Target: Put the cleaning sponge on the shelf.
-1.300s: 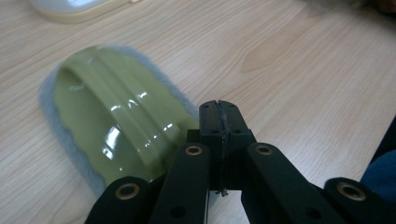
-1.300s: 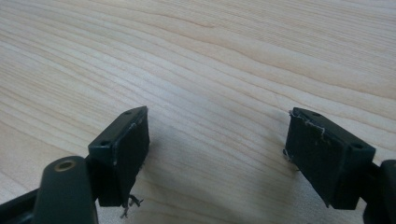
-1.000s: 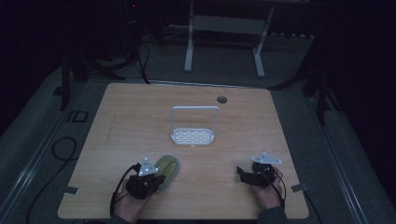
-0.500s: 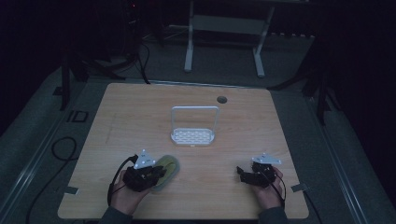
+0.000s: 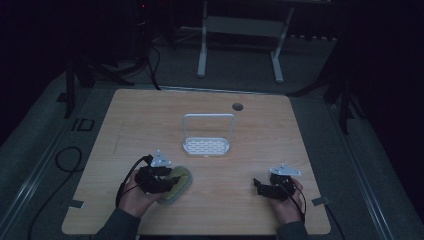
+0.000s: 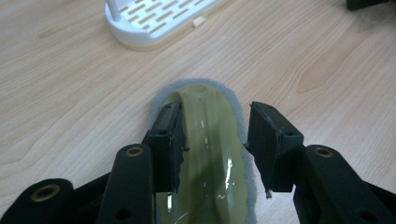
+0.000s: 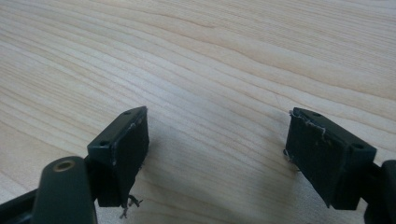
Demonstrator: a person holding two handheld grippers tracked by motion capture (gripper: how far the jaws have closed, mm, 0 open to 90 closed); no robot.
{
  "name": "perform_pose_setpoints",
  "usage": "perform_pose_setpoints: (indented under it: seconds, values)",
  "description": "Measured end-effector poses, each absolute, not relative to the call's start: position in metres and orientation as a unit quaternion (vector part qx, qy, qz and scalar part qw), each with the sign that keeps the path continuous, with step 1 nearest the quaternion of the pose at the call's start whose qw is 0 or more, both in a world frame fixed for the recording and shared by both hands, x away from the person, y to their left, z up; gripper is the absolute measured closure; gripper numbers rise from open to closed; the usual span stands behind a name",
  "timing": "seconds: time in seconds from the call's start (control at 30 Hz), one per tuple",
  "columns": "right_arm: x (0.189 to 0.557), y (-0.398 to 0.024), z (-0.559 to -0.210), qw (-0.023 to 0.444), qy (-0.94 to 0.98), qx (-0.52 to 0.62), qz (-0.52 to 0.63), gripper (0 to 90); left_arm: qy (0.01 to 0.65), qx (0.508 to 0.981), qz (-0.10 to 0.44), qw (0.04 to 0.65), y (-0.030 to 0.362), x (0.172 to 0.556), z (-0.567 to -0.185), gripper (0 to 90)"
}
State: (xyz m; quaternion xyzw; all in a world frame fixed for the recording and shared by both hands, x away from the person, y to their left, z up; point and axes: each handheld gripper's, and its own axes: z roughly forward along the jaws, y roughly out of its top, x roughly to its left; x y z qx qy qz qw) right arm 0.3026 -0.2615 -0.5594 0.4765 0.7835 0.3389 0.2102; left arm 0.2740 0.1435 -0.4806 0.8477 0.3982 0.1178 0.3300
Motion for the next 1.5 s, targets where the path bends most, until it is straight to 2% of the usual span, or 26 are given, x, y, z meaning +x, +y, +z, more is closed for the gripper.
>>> perform_pose_setpoints:
  seconds: [0.73,1.5]
  values:
    - [0.303,-0.261,-0.56,0.21,0.783,0.477,0.339,21.0,0.394,0.886,0.064,0.235,0.134,0.302,-0.473,53.7]
    - [0.303,-0.261,-0.56,0.21,0.783,0.477,0.34,21.0,0.399,0.906,0.0,0.144,0.118,0.324,-0.475,59.5]
